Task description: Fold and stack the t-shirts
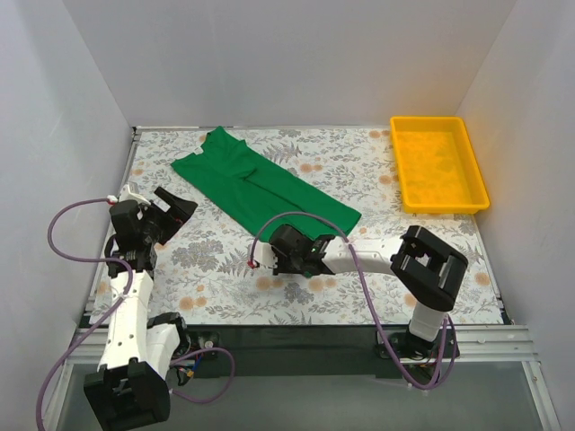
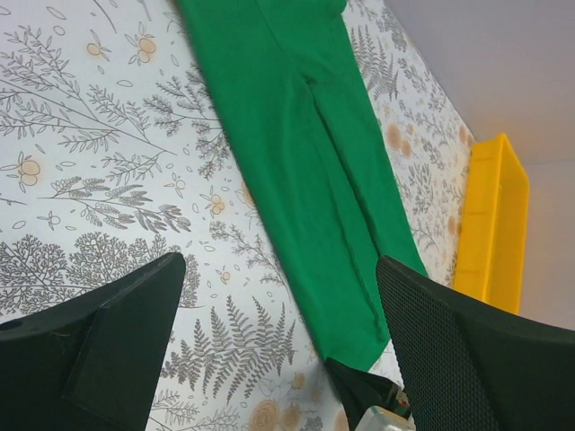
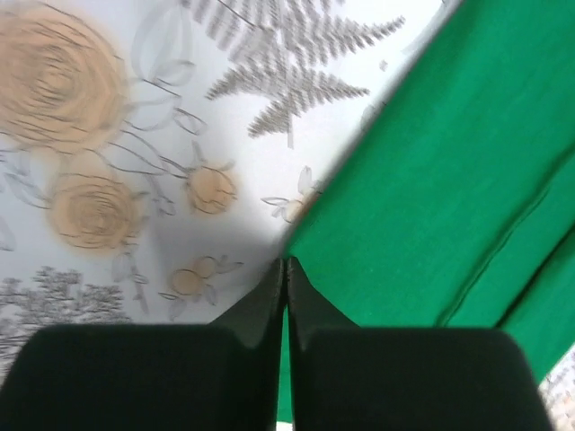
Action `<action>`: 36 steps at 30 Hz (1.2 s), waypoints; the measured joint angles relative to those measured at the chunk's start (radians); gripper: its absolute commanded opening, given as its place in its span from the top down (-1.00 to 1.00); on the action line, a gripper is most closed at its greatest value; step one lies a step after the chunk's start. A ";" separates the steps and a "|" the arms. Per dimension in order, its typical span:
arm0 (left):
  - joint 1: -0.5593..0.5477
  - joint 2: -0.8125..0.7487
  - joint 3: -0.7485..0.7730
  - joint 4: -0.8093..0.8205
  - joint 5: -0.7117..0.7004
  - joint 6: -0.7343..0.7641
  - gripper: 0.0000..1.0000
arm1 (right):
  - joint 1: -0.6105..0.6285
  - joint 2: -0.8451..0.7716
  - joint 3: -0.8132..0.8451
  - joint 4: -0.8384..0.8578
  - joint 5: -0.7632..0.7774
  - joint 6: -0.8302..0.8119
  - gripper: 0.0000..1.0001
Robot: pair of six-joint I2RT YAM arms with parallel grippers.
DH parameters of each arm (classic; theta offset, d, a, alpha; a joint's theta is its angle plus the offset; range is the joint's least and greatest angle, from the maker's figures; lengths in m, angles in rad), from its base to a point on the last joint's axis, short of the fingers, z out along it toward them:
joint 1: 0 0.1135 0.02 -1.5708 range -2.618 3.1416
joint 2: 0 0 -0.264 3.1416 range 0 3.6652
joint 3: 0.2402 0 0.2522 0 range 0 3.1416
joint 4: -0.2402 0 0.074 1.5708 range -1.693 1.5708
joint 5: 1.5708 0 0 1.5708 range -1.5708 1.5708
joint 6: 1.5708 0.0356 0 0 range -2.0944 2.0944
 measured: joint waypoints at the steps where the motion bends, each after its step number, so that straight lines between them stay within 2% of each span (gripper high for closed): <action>1: 0.000 -0.011 0.001 -0.002 0.006 0.002 -0.71 | 0.005 -0.001 0.002 -0.005 -0.018 -0.002 0.97; 5: 0.000 -0.023 0.002 -0.005 0.049 0.006 -0.68 | 0.079 0.007 0.032 -0.037 -0.111 0.001 0.97; 6: 0.000 -0.022 0.002 -0.004 0.064 0.005 -0.68 | 0.107 0.017 0.048 -0.047 -0.139 0.003 0.60; 9: 0.000 -0.016 0.002 0.000 0.129 0.000 -0.68 | 0.177 0.068 0.134 -0.098 -0.220 0.023 -0.04; 12: -0.004 -0.003 0.002 0.004 0.208 0.000 -0.68 | 0.209 0.122 0.234 -0.166 -0.293 0.006 -0.26; 15: -0.018 -0.003 0.001 0.003 0.264 0.008 -0.67 | 0.159 0.089 0.230 -0.253 -0.389 -0.053 -0.57; 19: -0.108 0.010 0.001 0.004 0.296 0.029 -0.60 | -0.083 -0.119 0.113 -0.338 -0.532 -0.173 -0.68; 21: -0.235 0.048 0.009 0.004 0.273 0.045 -0.56 | -0.243 -0.267 0.056 -0.356 -0.562 -0.227 -0.74; 23: -0.407 0.122 0.039 -0.013 0.230 0.062 -0.53 | -0.387 -0.414 0.014 -0.354 -0.590 -0.268 -0.82; 24: -0.510 0.169 0.064 -0.036 0.194 0.072 -0.52 | -0.462 -0.481 -0.005 -0.341 -0.608 -0.286 -0.97; 27: -0.776 0.302 0.148 -0.099 0.084 0.103 -0.51 | -0.663 -0.604 -0.049 -0.311 -0.679 -0.381 -0.97; 31: -1.041 0.444 0.220 -0.204 -0.084 0.131 -0.51 | -0.911 -0.573 -0.110 -0.313 -0.855 -0.580 -0.97; 33: -1.147 0.513 0.233 -0.249 -0.187 0.137 -0.36 | -1.015 -0.504 -0.120 -0.386 -0.935 -0.713 -0.97; 36: -1.266 0.607 0.235 -0.306 -0.299 0.147 -0.28 | -1.060 -0.447 -0.124 -0.518 -0.997 -0.906 -0.96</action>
